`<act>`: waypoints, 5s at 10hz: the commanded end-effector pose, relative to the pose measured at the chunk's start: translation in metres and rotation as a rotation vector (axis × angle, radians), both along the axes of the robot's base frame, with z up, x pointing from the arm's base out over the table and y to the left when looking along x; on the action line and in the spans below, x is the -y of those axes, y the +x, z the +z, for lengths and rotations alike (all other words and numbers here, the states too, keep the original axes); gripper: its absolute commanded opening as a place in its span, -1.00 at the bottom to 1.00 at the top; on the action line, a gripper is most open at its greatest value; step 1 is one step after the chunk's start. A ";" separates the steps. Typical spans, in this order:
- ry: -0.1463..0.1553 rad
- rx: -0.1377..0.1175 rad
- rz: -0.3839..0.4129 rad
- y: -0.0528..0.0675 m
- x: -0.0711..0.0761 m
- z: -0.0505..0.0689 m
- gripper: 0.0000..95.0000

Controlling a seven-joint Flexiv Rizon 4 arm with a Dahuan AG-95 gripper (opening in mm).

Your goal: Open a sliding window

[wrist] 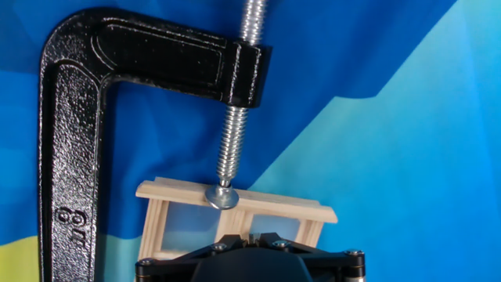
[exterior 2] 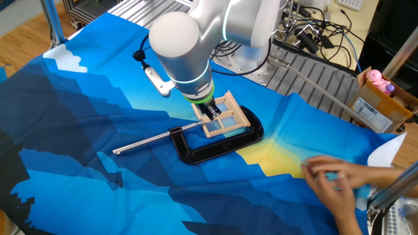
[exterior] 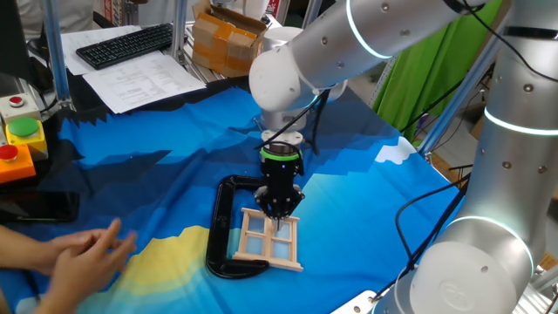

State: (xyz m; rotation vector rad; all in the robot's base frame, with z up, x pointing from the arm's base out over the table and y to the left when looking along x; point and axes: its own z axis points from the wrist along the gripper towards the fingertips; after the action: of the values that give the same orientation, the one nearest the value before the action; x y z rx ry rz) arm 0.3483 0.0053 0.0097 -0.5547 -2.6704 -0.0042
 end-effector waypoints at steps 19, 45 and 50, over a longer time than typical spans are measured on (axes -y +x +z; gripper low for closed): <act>0.016 -0.044 -0.021 0.002 0.000 0.001 -1.00; 0.034 -0.131 -0.034 0.001 -0.010 0.003 -1.00; 0.029 -0.147 -0.042 0.001 -0.015 0.008 -1.00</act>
State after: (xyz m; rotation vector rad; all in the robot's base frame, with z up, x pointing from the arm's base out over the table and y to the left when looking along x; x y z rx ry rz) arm 0.3488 0.0194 0.0180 -0.5784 -2.5138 -0.0137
